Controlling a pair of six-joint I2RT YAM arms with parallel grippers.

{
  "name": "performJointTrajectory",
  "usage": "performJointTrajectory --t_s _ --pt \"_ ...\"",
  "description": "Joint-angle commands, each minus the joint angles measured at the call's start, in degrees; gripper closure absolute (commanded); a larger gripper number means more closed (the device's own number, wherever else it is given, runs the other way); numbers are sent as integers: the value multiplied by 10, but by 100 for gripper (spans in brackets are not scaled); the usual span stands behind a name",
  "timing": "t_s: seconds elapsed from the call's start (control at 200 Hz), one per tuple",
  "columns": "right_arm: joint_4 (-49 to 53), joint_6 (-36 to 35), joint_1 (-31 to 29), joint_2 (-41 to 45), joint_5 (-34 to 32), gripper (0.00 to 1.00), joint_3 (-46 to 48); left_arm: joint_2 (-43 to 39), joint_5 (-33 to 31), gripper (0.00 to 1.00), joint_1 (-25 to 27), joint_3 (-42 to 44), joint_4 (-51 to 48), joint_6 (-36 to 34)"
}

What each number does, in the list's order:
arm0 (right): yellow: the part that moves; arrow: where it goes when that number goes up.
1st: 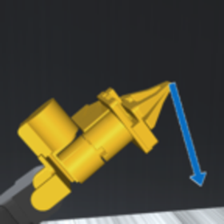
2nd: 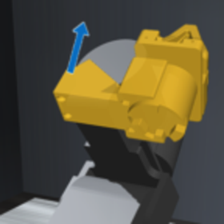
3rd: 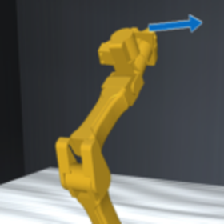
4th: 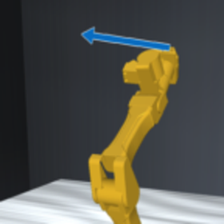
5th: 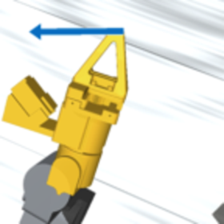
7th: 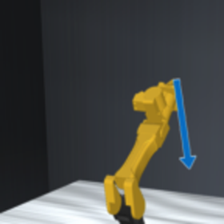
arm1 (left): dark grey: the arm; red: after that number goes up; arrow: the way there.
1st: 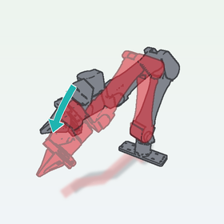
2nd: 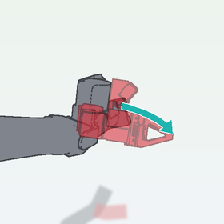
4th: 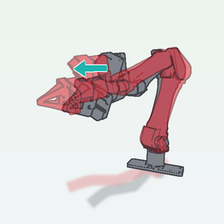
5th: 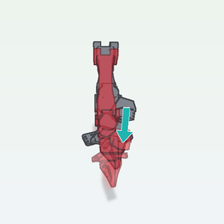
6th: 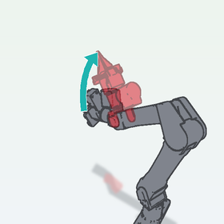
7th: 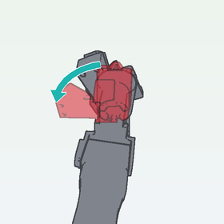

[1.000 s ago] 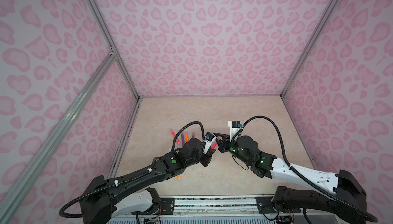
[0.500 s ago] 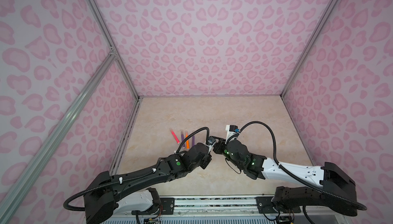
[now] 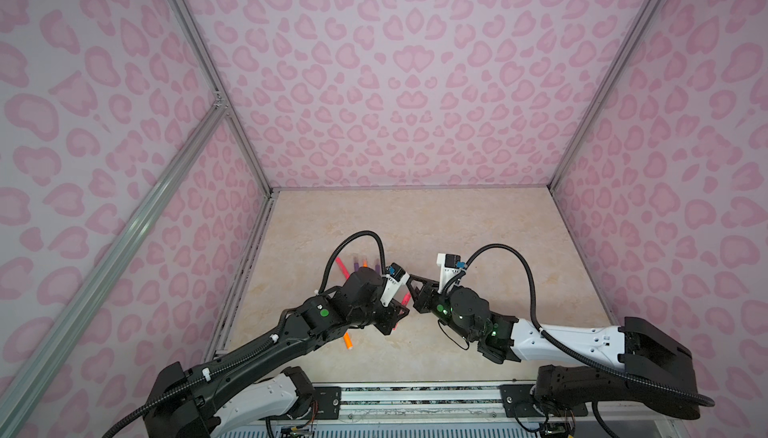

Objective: Insert the pens into the pen caps
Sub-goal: 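Press the cap further onto the pink highlighter with the right gripper, then lower the capped pink highlighter beside the other pens while the right gripper withdraws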

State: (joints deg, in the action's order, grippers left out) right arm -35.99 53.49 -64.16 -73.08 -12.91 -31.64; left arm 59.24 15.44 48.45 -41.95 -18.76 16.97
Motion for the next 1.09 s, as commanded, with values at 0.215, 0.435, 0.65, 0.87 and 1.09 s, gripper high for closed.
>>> performJointTrajectory --t_s 0.215,0.435,0.65,0.87,1.09 --pt "163 -20 -26 1 89 100 -14 -6 -152 96 -11 -22 301 -1" --pt "299 -1 -72 -10 -27 100 -70 15 -317 96 7 -39 245 -20" --pt "279 -9 -81 -15 -34 100 -71 24 -329 96 26 -43 253 -22" --pt "271 -16 -79 13 -61 100 -56 20 -294 96 7 -31 257 5" --pt "278 -67 -34 81 -64 68 -50 30 -285 96 2 -22 253 15"
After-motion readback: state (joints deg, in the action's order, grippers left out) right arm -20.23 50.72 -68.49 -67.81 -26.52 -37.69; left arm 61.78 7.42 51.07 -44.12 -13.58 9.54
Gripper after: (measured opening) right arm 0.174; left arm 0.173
